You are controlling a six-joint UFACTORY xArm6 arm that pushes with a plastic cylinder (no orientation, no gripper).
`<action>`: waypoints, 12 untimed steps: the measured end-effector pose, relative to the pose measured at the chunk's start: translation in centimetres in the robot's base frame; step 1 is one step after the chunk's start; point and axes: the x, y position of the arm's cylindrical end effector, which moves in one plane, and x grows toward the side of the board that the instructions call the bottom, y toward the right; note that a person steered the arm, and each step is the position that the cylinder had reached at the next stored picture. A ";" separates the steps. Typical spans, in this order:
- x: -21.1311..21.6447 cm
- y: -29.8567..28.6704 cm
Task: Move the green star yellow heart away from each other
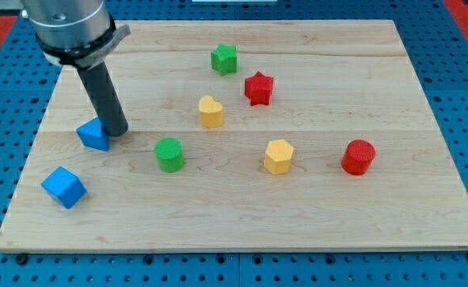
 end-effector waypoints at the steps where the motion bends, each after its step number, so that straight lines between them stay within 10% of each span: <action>1: -1.5 -1.6; 4: 4.5 -4.5; 7: -1.1 11.4; 12: -10.8 20.7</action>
